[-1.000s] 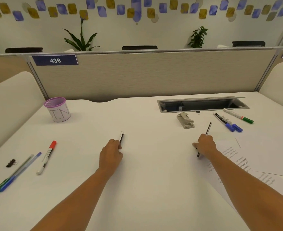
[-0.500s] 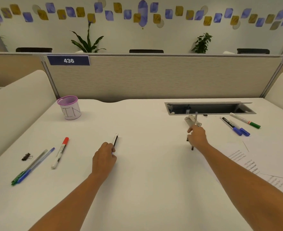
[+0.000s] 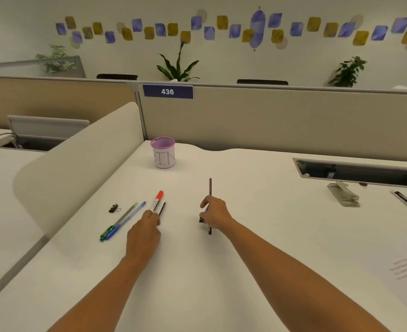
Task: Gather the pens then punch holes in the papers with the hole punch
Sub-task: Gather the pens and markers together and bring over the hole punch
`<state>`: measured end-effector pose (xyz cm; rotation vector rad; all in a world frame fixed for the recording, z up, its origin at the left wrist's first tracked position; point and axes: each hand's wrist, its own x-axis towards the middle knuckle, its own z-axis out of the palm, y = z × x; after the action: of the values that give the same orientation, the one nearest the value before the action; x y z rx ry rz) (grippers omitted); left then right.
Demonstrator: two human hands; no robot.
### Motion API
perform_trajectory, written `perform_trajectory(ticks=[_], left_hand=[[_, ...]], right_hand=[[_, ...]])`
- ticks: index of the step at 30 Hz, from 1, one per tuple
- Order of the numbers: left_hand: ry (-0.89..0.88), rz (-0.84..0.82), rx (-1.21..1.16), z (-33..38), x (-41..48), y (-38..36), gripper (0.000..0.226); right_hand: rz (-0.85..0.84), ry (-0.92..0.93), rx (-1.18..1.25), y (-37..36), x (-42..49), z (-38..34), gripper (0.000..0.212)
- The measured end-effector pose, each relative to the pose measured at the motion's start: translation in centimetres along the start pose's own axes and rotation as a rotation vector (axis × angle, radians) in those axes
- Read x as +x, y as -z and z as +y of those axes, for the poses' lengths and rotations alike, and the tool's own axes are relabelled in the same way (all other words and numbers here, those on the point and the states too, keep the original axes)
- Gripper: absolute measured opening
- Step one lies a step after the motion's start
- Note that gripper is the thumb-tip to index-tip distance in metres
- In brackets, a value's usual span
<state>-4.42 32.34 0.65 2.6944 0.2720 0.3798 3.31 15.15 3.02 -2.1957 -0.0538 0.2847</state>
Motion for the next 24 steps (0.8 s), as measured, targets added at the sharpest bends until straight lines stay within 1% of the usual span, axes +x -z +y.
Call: perform_trajectory(ticks=[3, 6, 9, 12, 14, 16, 18, 21, 24], left_hand=[[0.036, 0.027, -0.005, -2.2, -0.2, 0.8, 0.019], [0.069, 0.074, 0.01, -3.9, -0.5, 1.5, 0.018], [0.075, 0.122, 0.027, -5.5, -0.7, 1.9, 0.013], [0.022, 0.173, 0.006, -6.7, -1.0, 2.1, 0.016], [-0.022, 0.192, 0.048, -7.4, -1.2, 1.9, 0.021], [-0.013, 0.195, 0.076, -7.6, -1.3, 1.6, 0.025], [0.022, 0.184, 0.063, -7.7, -1.3, 1.3, 0.029], [0.048, 0.175, 0.058, -7.7, -1.3, 1.1, 0.033], [0.071, 0.169, 0.06, -7.8, -1.3, 1.0, 0.034]], right_hand=[[-0.05, 0.017, 0.018, -2.9, 0.1, -1.9, 0.019], [-0.088, -0.005, 0.068, -5.0, 0.3, -3.2, 0.023], [-0.106, -0.004, 0.127, -6.4, 0.2, -4.0, 0.016], [-0.069, 0.028, 0.167, -7.4, 0.4, -4.0, 0.024], [-0.034, 0.039, 0.156, -7.6, 0.5, -3.8, 0.026], [-0.013, 0.048, 0.115, -7.6, 0.7, -3.4, 0.027], [-0.016, 0.065, 0.08, -7.7, 0.7, -3.1, 0.033], [-0.041, 0.094, 0.107, -8.1, 0.4, -3.3, 0.037], [-0.057, 0.1, 0.139, -8.8, 0.2, -3.4, 0.034]])
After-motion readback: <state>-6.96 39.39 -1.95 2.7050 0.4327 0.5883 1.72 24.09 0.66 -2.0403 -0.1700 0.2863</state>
